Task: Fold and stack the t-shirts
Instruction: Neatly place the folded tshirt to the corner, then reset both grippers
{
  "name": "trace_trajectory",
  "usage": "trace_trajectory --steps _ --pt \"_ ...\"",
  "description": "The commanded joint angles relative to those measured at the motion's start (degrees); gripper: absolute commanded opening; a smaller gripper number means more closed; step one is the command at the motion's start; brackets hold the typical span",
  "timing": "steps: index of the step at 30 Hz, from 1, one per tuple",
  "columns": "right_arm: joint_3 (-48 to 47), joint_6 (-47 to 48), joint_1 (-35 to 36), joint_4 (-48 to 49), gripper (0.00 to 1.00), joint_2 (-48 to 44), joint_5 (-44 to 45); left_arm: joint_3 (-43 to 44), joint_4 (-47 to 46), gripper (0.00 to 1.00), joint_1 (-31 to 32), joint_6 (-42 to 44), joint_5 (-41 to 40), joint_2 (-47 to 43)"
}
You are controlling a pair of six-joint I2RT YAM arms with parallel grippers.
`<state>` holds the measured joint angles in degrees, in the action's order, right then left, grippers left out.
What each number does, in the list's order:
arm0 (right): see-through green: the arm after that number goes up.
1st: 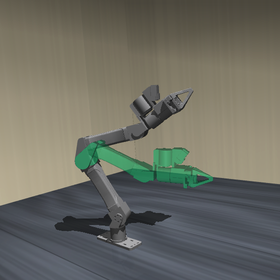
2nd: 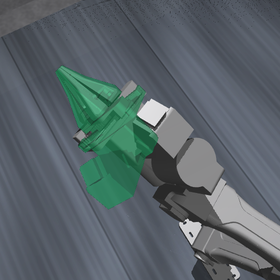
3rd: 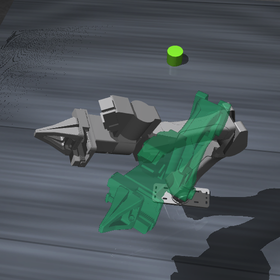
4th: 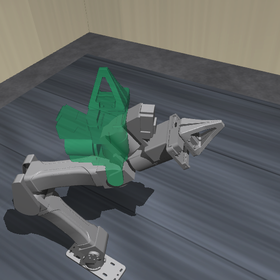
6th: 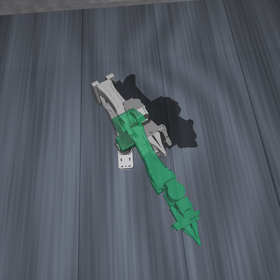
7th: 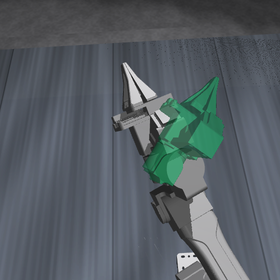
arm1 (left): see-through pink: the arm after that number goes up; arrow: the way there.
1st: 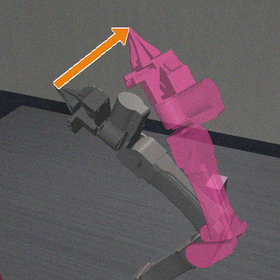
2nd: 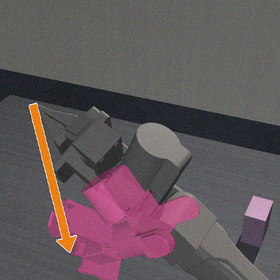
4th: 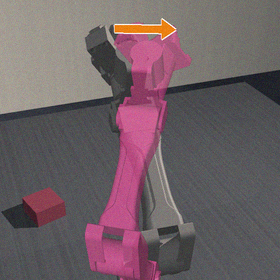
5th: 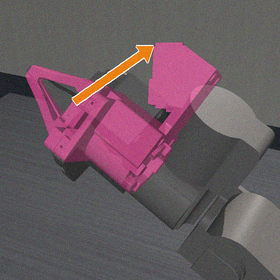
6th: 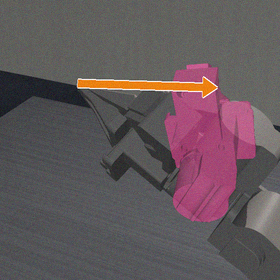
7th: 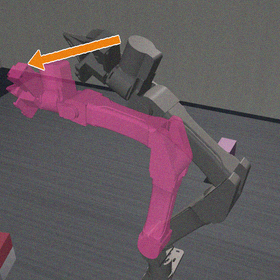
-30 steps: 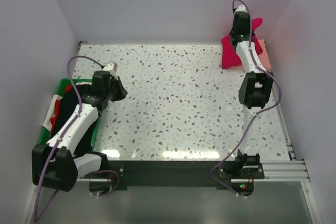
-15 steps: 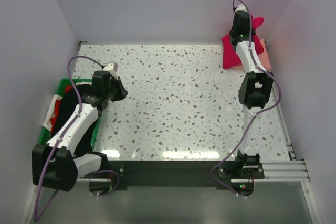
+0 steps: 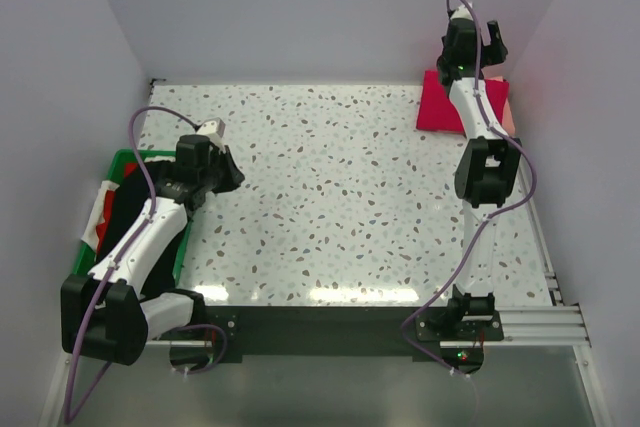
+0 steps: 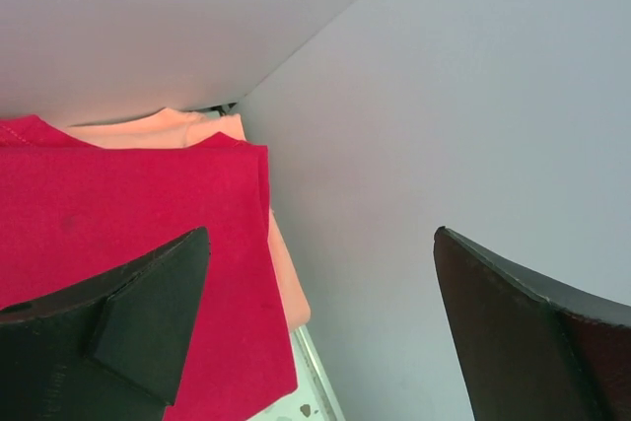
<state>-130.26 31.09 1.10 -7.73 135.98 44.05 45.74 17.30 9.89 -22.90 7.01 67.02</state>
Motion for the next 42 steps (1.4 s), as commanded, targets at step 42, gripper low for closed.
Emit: trace_trajectory --steps 42 --pt "68.54 -49.36 16.12 -5.81 0.99 -61.52 -34.47 0.32 -1.74 0.18 -0.13 1.19 1.61 -10.6"
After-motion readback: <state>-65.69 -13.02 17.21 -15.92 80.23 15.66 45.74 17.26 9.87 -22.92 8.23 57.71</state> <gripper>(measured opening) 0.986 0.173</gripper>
